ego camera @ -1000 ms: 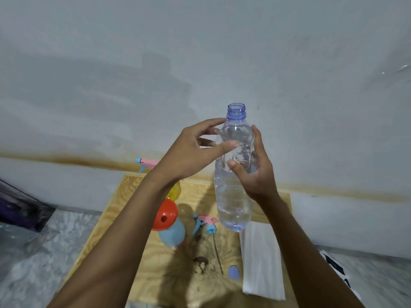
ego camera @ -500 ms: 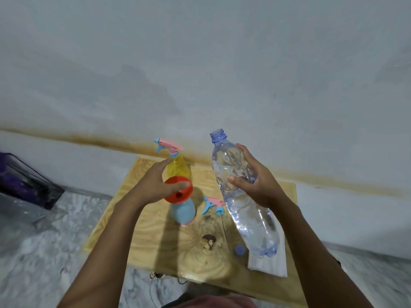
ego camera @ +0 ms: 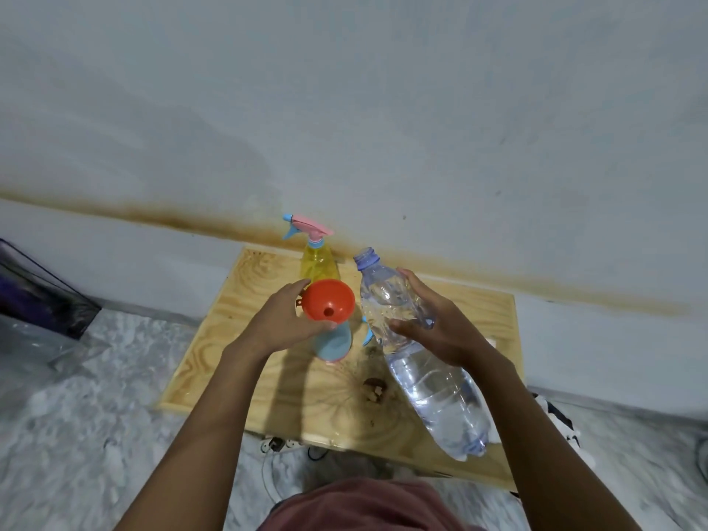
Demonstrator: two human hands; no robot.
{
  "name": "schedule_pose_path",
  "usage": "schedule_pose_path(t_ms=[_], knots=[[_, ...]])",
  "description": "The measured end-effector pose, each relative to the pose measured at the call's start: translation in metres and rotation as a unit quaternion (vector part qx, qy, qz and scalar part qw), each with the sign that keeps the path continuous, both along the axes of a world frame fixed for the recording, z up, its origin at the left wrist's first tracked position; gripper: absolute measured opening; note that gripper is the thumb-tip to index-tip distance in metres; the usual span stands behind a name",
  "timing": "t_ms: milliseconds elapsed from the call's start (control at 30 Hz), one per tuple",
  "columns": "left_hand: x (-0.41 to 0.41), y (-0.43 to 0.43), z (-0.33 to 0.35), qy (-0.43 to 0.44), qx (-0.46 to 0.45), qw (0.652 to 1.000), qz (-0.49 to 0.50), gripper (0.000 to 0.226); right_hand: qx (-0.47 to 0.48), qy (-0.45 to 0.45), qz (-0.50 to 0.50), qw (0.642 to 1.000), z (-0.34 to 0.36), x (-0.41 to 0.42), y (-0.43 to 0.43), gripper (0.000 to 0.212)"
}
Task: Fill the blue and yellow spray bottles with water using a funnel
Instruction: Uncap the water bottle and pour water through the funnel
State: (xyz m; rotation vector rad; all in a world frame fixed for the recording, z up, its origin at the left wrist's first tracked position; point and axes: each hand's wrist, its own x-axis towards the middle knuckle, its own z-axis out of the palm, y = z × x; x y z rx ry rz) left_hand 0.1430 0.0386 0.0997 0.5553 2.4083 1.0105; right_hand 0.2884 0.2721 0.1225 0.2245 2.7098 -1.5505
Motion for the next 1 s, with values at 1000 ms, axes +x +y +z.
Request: schedule_pose_path(t_ms=[1000], knots=[[0.009,0.002,-0.015,0.036,0.021,0.998,0.057,0.083,0.007,-0.104,0.030,0.994,-0.021,0.003,-0.012,0.071]])
